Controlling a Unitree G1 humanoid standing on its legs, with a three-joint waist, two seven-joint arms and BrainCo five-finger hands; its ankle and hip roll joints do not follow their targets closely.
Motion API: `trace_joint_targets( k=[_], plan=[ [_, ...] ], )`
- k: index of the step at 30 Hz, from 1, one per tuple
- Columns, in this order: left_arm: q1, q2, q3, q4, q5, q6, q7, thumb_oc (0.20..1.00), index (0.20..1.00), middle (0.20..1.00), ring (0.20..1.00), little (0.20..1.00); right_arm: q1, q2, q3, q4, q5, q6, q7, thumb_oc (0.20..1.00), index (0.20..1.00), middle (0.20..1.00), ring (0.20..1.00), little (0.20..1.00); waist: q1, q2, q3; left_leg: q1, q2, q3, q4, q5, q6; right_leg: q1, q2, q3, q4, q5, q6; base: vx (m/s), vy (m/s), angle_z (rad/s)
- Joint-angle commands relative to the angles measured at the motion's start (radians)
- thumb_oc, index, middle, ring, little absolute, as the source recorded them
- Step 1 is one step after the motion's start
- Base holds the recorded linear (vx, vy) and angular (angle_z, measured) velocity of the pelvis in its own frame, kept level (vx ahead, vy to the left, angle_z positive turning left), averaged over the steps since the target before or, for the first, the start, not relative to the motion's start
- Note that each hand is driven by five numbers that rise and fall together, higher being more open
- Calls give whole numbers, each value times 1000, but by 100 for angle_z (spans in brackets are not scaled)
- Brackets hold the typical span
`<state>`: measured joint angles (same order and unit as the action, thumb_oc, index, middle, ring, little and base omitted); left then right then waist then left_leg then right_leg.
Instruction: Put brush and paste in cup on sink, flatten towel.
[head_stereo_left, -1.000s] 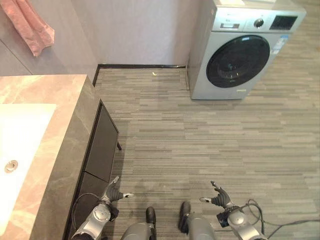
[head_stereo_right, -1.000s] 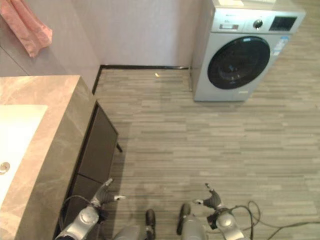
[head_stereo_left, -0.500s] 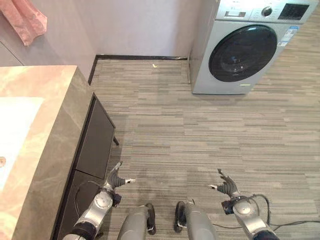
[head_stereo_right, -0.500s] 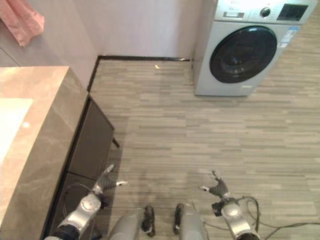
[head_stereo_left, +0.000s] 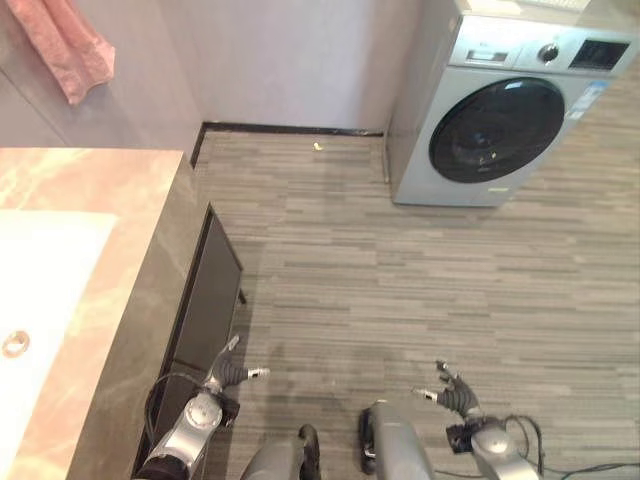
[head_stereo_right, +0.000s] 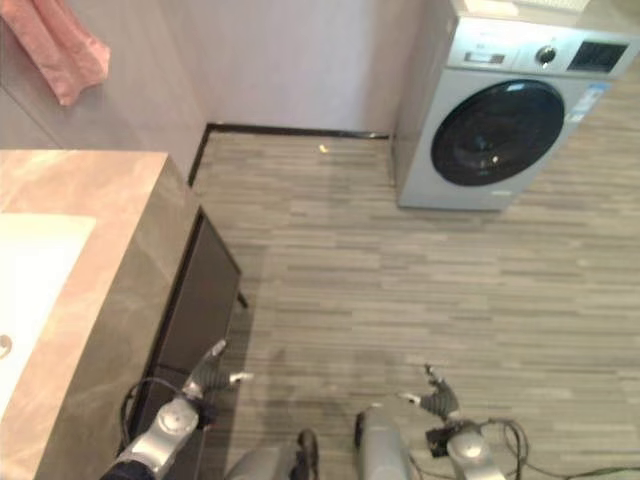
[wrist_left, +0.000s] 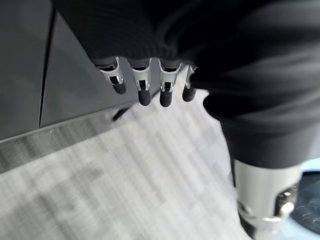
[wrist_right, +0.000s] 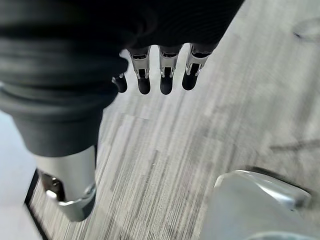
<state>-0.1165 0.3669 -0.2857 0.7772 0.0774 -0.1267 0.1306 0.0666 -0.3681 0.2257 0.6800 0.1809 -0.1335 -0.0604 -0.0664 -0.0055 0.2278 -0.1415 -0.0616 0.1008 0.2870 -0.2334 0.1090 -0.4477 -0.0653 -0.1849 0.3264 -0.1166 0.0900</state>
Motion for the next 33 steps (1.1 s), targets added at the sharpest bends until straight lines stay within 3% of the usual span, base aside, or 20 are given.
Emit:
trace_joint_targets(
  k=[1, 6, 7, 8, 9, 10, 11, 13, 16, 17, 19, 20, 21, 22, 23, 24, 26, 27, 31, 33],
  plan=[
    [-4, 30, 20, -33, 6, -51, -2, 1000, 1000, 1000, 1000, 1000, -15, -19, 1, 15, 14, -44, 32, 1000, 1000, 1000, 1000, 1000, -36, -2, -6, 262, -21, -104, -140, 59, -120, -30, -35, 109, -284, 277, 80, 434, -172, 103],
    [7, 17, 24, 0, 9, -55, -5, 1000, 1000, 1000, 1000, 1000, 30, -20, -2, -10, -6, -39, 52, 1000, 1000, 1000, 1000, 1000, -68, -3, -25, 363, 24, -171, -159, 88, -157, -18, -33, 113, -271, 339, 78, 459, -234, 79],
    [6, 7, 9, 21, 17, -52, -3, 1000, 1000, 1000, 1000, 1000, 42, -19, -14, -24, 20, -37, 54, 1000, 1000, 1000, 1000, 1000, -80, 10, -41, 339, 60, -171, -85, 204, -198, 8, 4, 107, -244, 328, 51, 308, -204, 70],
    [6, 6, 9, 21, 17, -52, -3, 1000, 1000, 1000, 1000, 1000, 43, -20, -14, -25, 20, -37, 54, 1000, 1000, 1000, 1000, 1000, -81, 12, -42, 337, 61, -172, -83, 202, -199, 8, 5, 105, -244, 327, 50, 583, -428, 71],
    [-5, 5, -2, 24, 31, -49, 10, 1000, 1000, 1000, 1000, 1000, 47, -23, -28, -29, 82, -55, 59, 1000, 1000, 1000, 1000, 1000, -78, 11, -38, 277, 88, -176, 75, 336, -223, 59, 40, 100, -217, 288, 13, 280, -226, 31],
    [-5, 5, -2, 24, 31, -49, 10, 1000, 1000, 1000, 1000, 1000, 47, -23, -28, -29, 82, -55, 59, 1000, 1000, 1000, 1000, 1000, -79, 10, -38, 276, 87, -177, 75, 337, -223, 58, 39, 100, -217, 288, 13, 535, -454, 22],
    [-3, 7, -1, 27, 16, -51, 10, 1000, 1000, 1000, 1000, 1000, 80, -27, -49, -49, 123, -64, 57, 1000, 1000, 1000, 1000, 1000, -74, -6, -36, 220, 115, -154, 191, 424, -221, 116, 54, 100, -209, 242, -25, 413, -374, -8],
    [-8, 10, 5, 22, 7, -48, 10, 1000, 1000, 1000, 1000, 1000, 97, -29, -64, -42, 153, -68, 50, 1000, 1000, 1000, 1000, 1000, -65, -22, -26, 147, 166, -77, 354, 433, -202, 175, 68, 97, -202, 189, -66, 492, -450, 13],
    [-19, 20, -2, 6, 13, -44, 17, 1000, 1000, 1000, 1000, 1000, 112, -30, -63, -32, 145, -61, 44, 1000, 1000, 1000, 1000, 1000, -58, -45, -22, 86, 194, -9, 414, 424, -199, 215, 66, 80, -205, 155, -83, 305, -243, 26],
    [-37, 22, -15, -20, 8, -47, 8, 1000, 1000, 1000, 1000, 1000, 110, -27, -62, -2, 123, -54, 41, 1000, 1000, 1000, 1000, 1000, -41, -42, -13, 25, 159, 36, 357, 374, -198, 264, 63, 70, -222, 143, -77, 351, -115, 22],
    [-49, 29, -19, -33, 5, -57, 5, 1000, 1000, 1000, 1000, 1000, 128, -29, -72, -20, 117, -53, 47, 1000, 1000, 1000, 1000, 1000, -36, -46, -11, -66, 189, 136, 270, 334, -194, 308, 49, 45, -233, 112, -67, 406, -107, 27],
    [-55, 33, -25, -36, 3, -57, 1, 1000, 1000, 1000, 1000, 1000, 127, -34, -73, -20, 112, -52, 47, 1000, 1000, 1000, 1000, 1000, -18, -54, -4, -121, 172, 140, 242, 289, -184, 334, 44, 44, -234, 96, -61, 233, -37, 35],
    [-56, 33, -25, -36, 3, -56, 1, 1000, 1000, 1000, 1000, 1000, 127, -33, -73, -20, 112, -52, 47, 1000, 1000, 1000, 1000, 1000, -18, -55, -6, -123, 170, 141, 240, 291, -182, 331, 42, 44, -235, 97, -60, 237, 10, 40],
    [-57, 38, -25, -37, 2, -58, 1, 1000, 1000, 1000, 1000, 1000, 122, -37, -71, -20, 105, -53, 46, 1000, 1000, 1000, 1000, 1000, -1, -53, -2, -166, 135, 128, 148, 277, -170, 350, 46, 48, -238, 87, -48, 424, 60, 20],
    [-45, 40, -23, -26, 9, -61, -1, 1000, 1000, 1000, 1000, 1000, 115, -37, -63, -12, 75, -54, 47, 1000, 1000, 1000, 1000, 1000, 32, -52, -7, -200, 106, 71, -9, 284, -162, 408, 57, 61, -255, 67, -31, 646, 89, 10],
    [-29, 42, -18, -22, 12, -63, -2, 1000, 1000, 1000, 1000, 1000, 111, -41, -59, -8, 51, -58, 43, 1000, 1000, 1000, 1000, 1000, 58, -47, -13, -221, 100, 23, -127, 353, -174, 450, 69, 77, -275, 55, -25, 658, 96, -1],
    [-19, 43, -13, -20, 16, -62, -5, 1000, 1000, 1000, 1000, 1000, 110, -42, -58, -9, 41, -57, 45, 1000, 1000, 1000, 1000, 1000, 69, -42, -17, -213, 110, 12, -192, 381, -180, 476, 71, 87, -282, 48, -20, 434, 90, -45],
    [-4, 48, -3, -21, 20, -62, -7, 1000, 1000, 1000, 1000, 1000, 103, -50, -67, -9, 24, -58, 38, 1000, 1000, 1000, 1000, 1000, 81, -37, -26, -250, 146, 43, -300, 423, -195, 527, 70, 100, -283, 16, -15, 515, 141, -83],
    [21, 53, 10, -43, 39, -53, -12, 1000, 1000, 1000, 1000, 1000, 97, -28, -89, -42, 53, -52, 37, 1000, 1000, 1000, 1000, 1000, 79, -29, -53, -225, 195, 204, -259, 467, -184, 597, 51, 119, -256, -37, 2, 468, 208, -32],
    [18, 52, 13, -30, 38, -52, -4, 1000, 1000, 1000, 1000, 1000, 99, -12, -92, -37, 70, -52, 40, 1000, 1000, 1000, 1000, 1000, 80, -41, -62, -227, 184, 203, -221, 445, -171, 597, 26, 125, -234, -31, 15, 249, 182, -17]
  ],
)
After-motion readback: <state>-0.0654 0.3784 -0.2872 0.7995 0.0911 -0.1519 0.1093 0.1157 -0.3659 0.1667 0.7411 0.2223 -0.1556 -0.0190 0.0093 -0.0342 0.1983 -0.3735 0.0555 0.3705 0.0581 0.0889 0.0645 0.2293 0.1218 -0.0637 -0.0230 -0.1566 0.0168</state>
